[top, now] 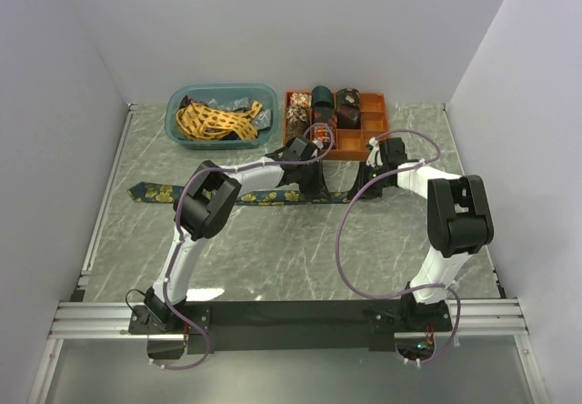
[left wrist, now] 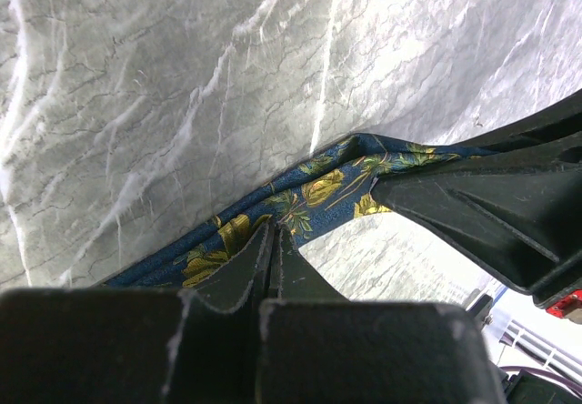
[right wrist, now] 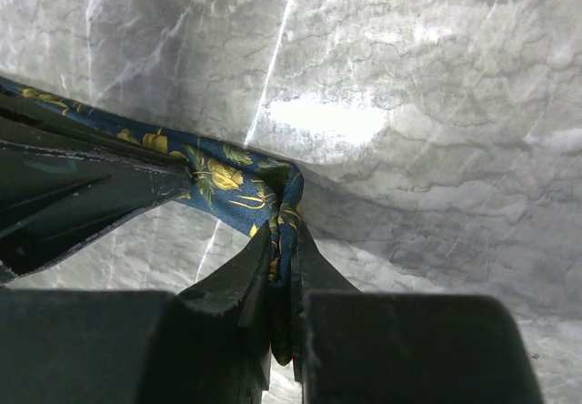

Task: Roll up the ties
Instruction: Roll the tie

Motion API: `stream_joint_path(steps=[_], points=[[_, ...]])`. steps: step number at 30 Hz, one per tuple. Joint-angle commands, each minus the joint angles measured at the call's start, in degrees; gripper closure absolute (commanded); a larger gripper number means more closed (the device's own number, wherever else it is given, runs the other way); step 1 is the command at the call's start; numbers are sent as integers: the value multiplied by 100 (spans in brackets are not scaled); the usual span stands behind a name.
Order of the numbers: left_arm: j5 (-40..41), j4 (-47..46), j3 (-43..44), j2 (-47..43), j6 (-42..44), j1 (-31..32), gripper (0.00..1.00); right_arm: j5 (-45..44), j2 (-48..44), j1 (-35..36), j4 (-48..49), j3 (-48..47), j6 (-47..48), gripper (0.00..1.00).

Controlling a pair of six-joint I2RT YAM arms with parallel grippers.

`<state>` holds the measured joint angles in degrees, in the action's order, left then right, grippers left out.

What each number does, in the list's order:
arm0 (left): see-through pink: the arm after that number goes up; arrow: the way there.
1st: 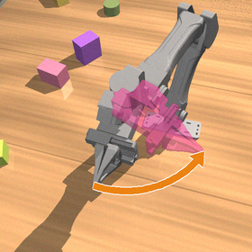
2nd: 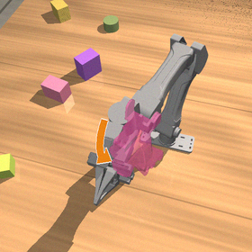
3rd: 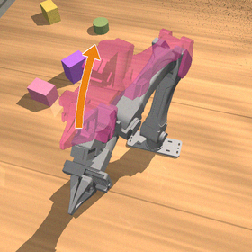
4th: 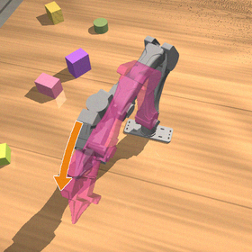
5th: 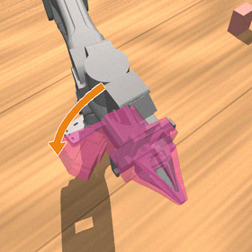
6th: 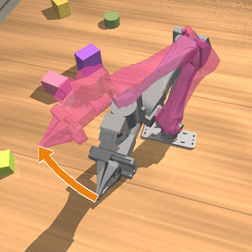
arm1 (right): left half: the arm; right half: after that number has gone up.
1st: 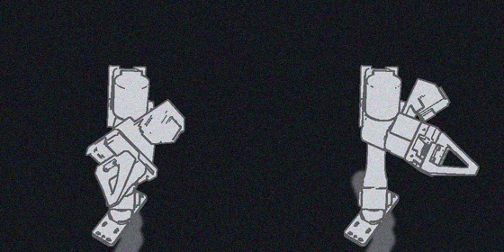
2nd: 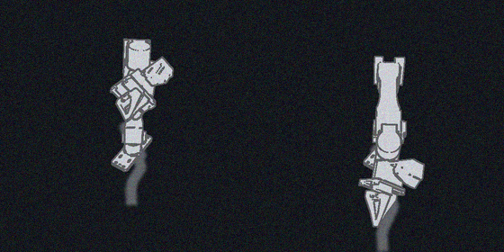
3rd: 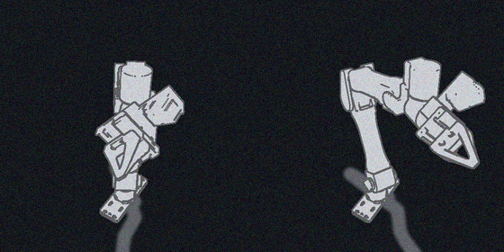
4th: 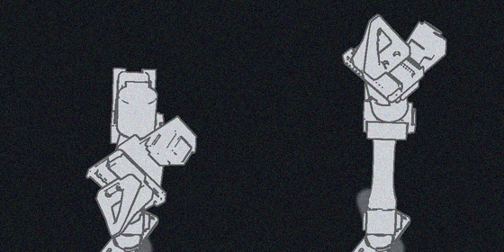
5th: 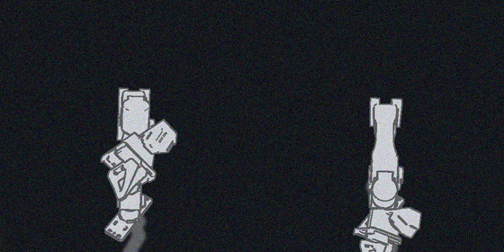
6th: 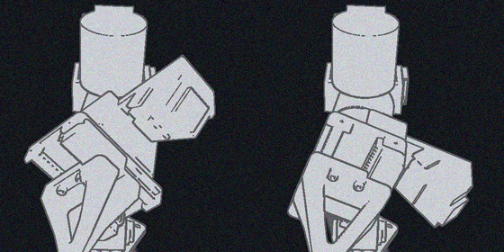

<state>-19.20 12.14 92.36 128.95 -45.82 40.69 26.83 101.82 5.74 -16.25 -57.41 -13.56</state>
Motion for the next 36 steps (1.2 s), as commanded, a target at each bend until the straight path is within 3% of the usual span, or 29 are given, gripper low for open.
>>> stream_joint_path(steps=[1,7,13,15,29,36], points=[[259,394,-139,-27,100,-26,99,-467,-145,-11,-167,-95,29,100],[285,255,-235,-378,21,-78,94,-1697,-356,322,-563,-297,11,100],[312,184,-534,-870,-67,-219,71,-2672,-347,674,-923,-631,73,100],[338,131,-770,-1089,-102,-324,69,-3155,-312,849,-1055,-710,117,100],[707,113,-2388,-2523,214,-1237,75,-5503,751,1939,-2495,-2037,223,100],[979,306,-2687,-2892,434,-1660,76,-6523,1542,2510,-3200,-2836,82,100]])
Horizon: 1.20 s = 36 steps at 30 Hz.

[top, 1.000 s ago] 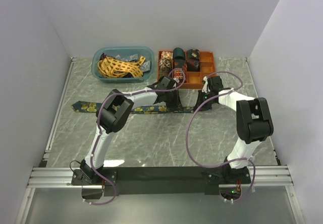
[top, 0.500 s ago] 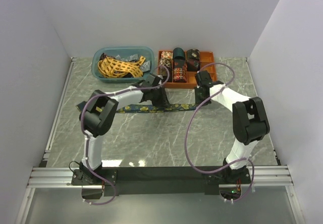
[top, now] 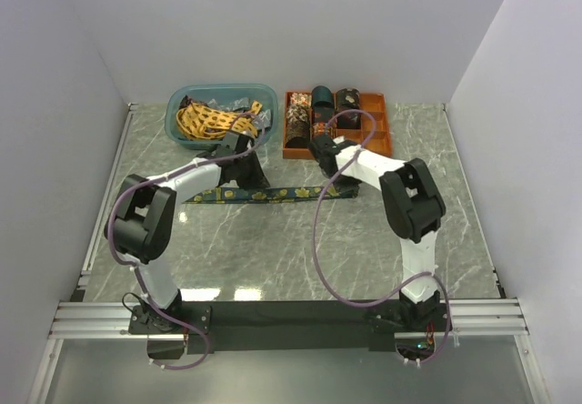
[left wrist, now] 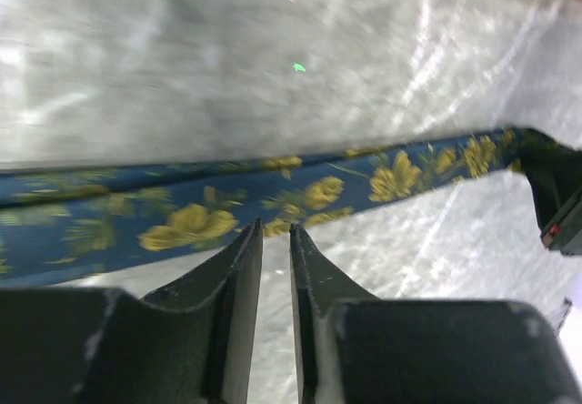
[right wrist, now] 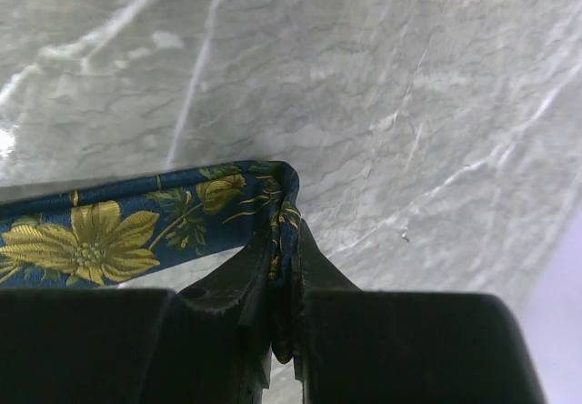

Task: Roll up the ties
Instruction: Roll the tie

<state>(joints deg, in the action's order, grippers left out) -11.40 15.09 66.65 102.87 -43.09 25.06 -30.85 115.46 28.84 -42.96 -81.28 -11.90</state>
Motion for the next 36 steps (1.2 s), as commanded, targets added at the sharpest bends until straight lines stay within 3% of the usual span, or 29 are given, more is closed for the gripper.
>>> stream_joint_path(steps=[1,10,19,24,26,36], points=[[182,-32,-178,-302,152,-159,77,-808,248,244,-590,-520,-93,100],[331,-50,-258,-30,55,-238,86,-1037,917,552,-1083,-1092,-234,100],[156,-164,-240,365,-85,-238,93,-1142,1426,684,-1513,-1382,-409,93],[59,-235,-267,479,-156,-238,94,-1143,1410,728,-1610,-1444,-418,82],[6,-279,-293,506,-208,-230,95,-1090,1322,746,-1619,-1461,-410,72],[24,-244,-276,480,-200,-151,96,-1107,1049,834,-1830,-1663,-436,66]])
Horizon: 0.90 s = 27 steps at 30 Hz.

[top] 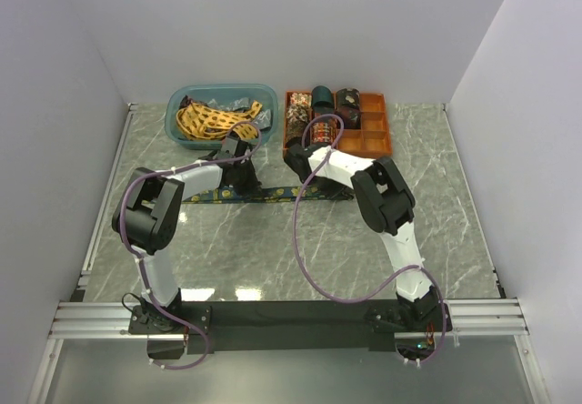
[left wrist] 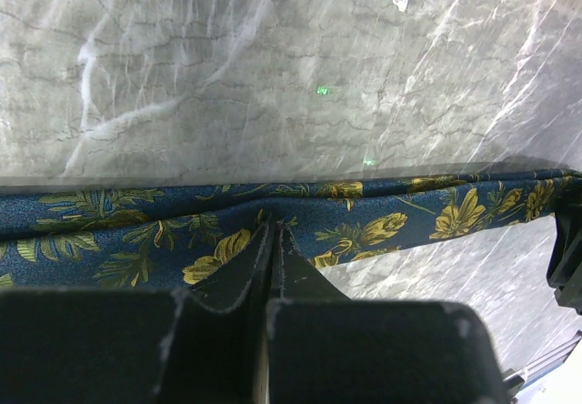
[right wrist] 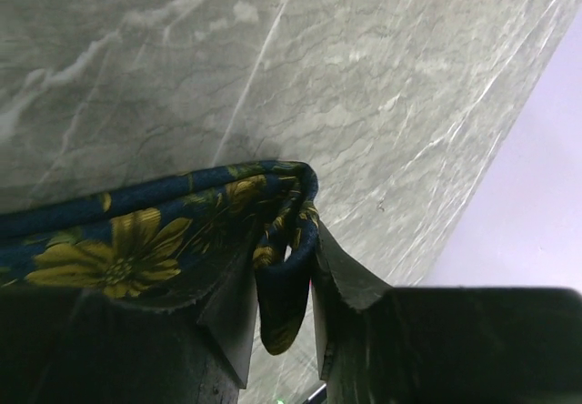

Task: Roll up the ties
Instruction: Roll the tie

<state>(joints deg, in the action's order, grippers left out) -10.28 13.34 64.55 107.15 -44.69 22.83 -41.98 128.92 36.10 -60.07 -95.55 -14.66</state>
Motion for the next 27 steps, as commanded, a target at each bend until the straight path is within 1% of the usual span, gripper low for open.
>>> stream_joint_path(steps=[1,13,14,15,16,27], points=[[-88,-60,-57,43,-40,73,96,-12,-315,117,-145,-236,-169,65],[-97,-42,-48,60,-31,125,96,-12,-412,178,-259,-394,-240,65],[-88,-42,-40,60,-31,125,96,40,-429,196,-242,-403,-231,64],[-88,-34,-39,60,-31,125,96,75,-438,196,-233,-412,-213,58],[-88,-34,-31,60,-14,134,97,119,-464,196,-224,-429,-205,58],[-88,-16,-13,51,4,143,97,585,-658,179,31,-395,-178,57]])
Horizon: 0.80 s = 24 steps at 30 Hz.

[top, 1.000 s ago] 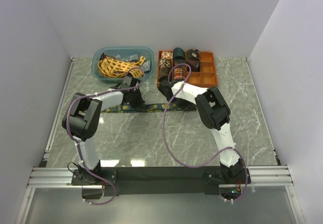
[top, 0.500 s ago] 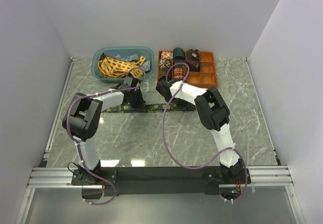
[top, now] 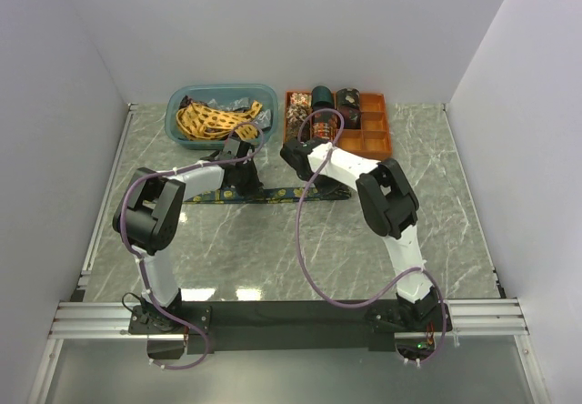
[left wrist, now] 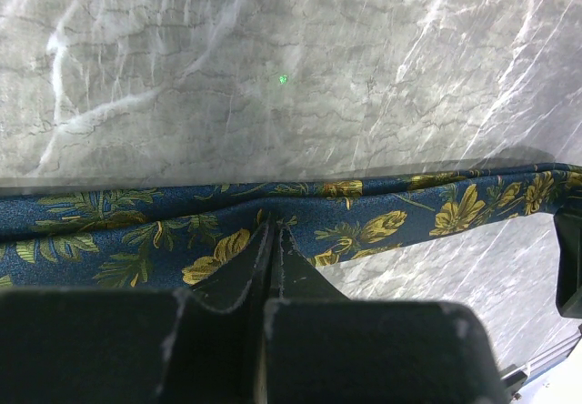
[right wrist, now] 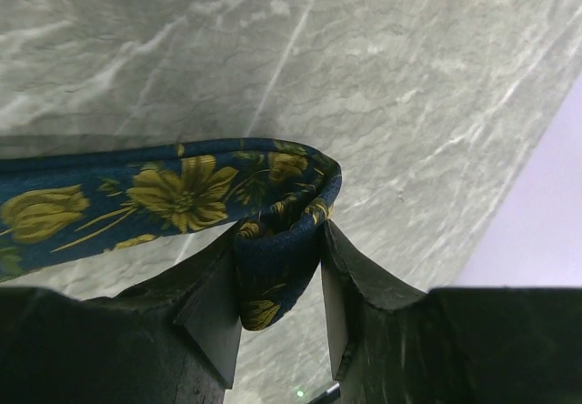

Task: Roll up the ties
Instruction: Roll the tie

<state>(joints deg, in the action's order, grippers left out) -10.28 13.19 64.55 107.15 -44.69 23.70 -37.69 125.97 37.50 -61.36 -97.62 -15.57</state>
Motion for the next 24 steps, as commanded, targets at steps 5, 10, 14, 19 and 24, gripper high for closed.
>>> stream_joint_path(steps=[5,10,14,19,24], points=[[-79,-1,-13,43,13,55,97,587,-512,-75,485,-3,-86,57],[-79,8,-13,51,13,55,97,1132,-617,-216,862,287,-95,55],[-79,-1,-4,60,21,64,97,1387,-627,-366,1056,463,-130,53],[-70,-1,-4,43,21,64,97,1878,-723,-515,1459,727,-148,53],[-44,25,22,7,48,82,97,2406,-898,-708,1706,894,-244,50]])
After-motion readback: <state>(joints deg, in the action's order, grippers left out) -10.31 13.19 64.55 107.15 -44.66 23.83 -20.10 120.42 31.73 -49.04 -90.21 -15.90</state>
